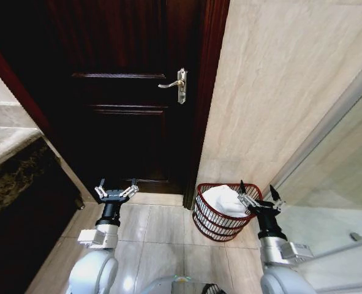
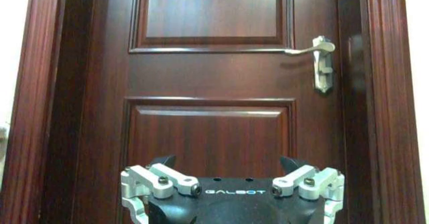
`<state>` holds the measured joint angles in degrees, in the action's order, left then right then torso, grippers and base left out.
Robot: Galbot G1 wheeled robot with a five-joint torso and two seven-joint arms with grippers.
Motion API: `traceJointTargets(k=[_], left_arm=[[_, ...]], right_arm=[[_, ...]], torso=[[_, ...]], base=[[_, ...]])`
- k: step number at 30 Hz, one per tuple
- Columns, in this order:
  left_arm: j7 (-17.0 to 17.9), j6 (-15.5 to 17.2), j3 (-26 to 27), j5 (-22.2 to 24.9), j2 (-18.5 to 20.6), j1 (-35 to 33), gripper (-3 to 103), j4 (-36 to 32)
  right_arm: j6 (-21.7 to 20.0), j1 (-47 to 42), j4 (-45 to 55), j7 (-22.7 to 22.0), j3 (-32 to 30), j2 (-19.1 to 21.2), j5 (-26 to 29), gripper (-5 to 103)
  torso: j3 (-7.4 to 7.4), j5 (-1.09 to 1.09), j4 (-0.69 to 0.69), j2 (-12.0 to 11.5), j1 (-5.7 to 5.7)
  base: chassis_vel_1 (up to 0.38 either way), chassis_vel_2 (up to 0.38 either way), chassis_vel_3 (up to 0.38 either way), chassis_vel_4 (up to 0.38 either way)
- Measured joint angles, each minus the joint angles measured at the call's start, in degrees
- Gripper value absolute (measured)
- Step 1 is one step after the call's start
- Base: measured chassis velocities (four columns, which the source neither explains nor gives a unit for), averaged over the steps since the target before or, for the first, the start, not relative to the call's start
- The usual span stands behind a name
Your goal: Discard the used towel into the hamper.
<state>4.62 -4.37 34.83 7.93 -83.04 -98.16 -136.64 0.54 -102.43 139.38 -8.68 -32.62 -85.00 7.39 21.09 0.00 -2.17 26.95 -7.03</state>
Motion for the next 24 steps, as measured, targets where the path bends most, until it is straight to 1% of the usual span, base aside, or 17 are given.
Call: traceJointTargets(k=[4,10,24], left_arm=[[-0.07,0.23,0.41,0.54,0.20,0.23,100,-0.01],[-0.16,0.15,1.11,0.87,0.12,0.11,100,-0.01],[-0.15,0.27,2.54,2.36,0.27,-0.17,100,-0.06]], right_arm=[[-0.32,0.24,0.08,-0.11,0.00,0.12,0.03,100],[-1.35,0.53,0.41,-0.15,0.44,0.29,0.05,100],[-1.51,0.64,0.72,-0.06,1.51,0.06,-0.97,100]], torso=[[0.51,0.00,0.00,0.72,-0.23],[1.65,0.00,0.00,2.47,-0.85],[3.61,0.00,0.00,5.73,-2.13]], base=[[0.000,0.000,0.000,0.000],[0.000,0.000,0.000,0.000],[0.000,0.000,0.000,0.000]])
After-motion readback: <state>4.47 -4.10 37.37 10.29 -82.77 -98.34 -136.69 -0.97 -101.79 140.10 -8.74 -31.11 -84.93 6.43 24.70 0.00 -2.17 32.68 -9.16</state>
